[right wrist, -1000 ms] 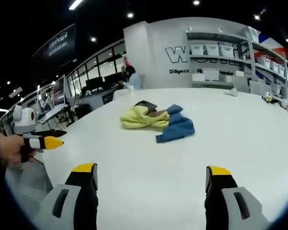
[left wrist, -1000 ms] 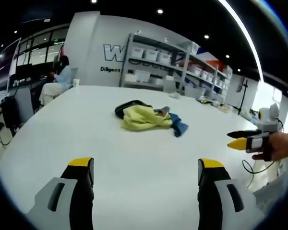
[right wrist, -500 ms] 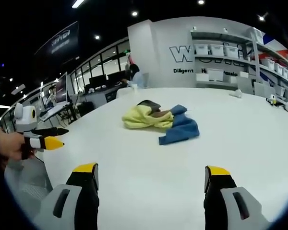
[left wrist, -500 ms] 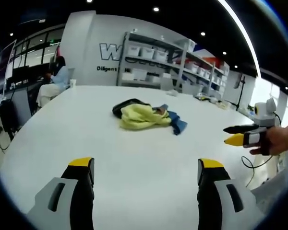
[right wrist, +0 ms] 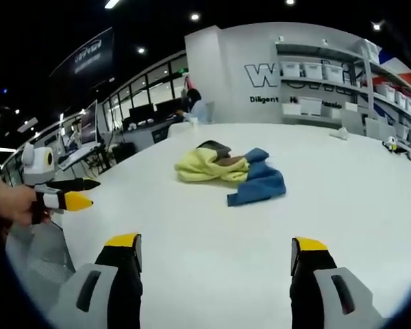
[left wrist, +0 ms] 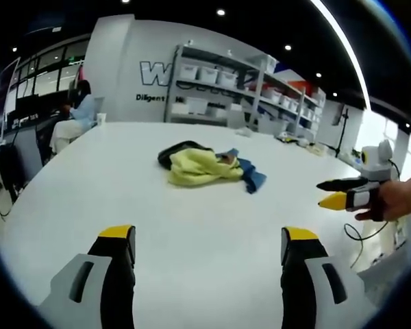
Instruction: Fold the garment on the visible template until the final outline fits inside the template.
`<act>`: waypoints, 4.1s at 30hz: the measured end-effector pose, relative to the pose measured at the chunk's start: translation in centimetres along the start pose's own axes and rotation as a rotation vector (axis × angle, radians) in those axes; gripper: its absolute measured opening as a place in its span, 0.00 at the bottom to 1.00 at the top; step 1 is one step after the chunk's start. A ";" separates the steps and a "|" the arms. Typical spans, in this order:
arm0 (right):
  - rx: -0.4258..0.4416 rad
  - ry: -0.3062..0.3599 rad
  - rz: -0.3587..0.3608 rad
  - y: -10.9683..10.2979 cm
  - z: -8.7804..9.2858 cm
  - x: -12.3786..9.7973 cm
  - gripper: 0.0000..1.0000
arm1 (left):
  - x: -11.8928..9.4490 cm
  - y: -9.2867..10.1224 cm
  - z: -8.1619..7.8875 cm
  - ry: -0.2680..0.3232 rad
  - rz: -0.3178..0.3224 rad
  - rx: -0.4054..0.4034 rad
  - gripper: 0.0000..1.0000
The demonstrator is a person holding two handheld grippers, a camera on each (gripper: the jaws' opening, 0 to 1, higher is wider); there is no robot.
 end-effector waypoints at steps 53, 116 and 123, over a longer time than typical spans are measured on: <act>-0.504 -0.153 -0.294 8.2 -10.5 16.6 0.46 | 2.0 2.1 -0.4 -0.079 0.156 0.132 0.87; -1.132 -0.316 -0.693 4.3 -7.5 14.3 0.00 | 1.6 1.5 -0.7 -0.133 0.184 0.178 0.82; -1.167 -0.295 -0.722 2.6 -5.4 11.7 0.00 | 2.8 1.4 -2.4 -0.138 0.226 0.236 0.77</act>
Point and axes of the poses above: the point that each gripper's makers call its tool centre point, and the gripper's own axes: x roughly forward along the fingers, y roughly to its right, z roughly out of its underside, the point moved 4 cm from there along -x, roughly backward along the fingers, and after that the axes turned 2 degrees about -x, right-handed, at the moved point
